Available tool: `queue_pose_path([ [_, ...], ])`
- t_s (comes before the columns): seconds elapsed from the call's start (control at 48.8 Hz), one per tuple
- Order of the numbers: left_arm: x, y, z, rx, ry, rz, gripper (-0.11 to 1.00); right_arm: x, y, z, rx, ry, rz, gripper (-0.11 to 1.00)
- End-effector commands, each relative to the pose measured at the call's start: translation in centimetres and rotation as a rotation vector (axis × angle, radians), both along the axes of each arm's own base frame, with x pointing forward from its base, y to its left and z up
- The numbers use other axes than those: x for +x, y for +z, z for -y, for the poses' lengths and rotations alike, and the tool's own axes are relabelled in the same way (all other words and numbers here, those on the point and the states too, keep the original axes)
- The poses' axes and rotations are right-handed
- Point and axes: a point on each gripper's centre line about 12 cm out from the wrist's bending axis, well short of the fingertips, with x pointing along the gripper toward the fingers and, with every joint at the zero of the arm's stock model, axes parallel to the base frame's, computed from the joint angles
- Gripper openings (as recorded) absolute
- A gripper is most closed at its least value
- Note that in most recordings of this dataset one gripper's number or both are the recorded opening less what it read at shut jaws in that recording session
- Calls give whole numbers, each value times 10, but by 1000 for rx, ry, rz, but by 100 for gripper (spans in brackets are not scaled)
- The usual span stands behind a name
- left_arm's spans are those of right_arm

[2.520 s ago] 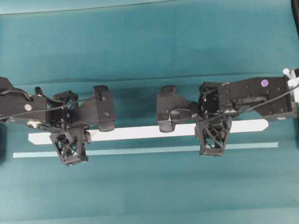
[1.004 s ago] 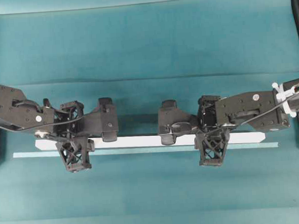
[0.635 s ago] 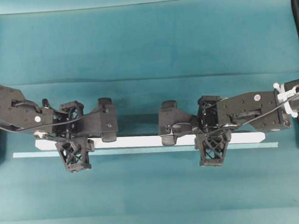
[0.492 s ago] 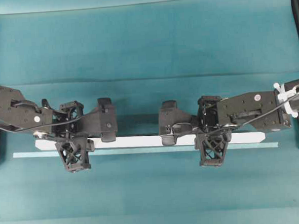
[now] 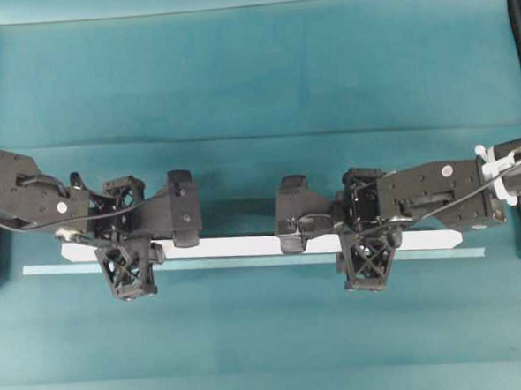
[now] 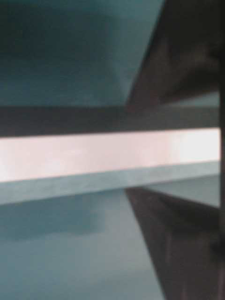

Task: Lift a wooden board with both hands.

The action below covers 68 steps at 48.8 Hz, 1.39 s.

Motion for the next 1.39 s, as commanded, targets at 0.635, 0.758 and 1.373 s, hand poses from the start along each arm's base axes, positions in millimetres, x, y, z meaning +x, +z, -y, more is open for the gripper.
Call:
queue_pose_path([
  [0.635,-3,36,1,-1,-5,110,99,3,22,0,7,-22,73,92],
  [0.758,-9,56,2,2,-14,144,99,3,44,2,9,-41,135,92],
  [1.373,-39,158,4,8,-38,543,99,-33,151,9,7,-61,516,92],
])
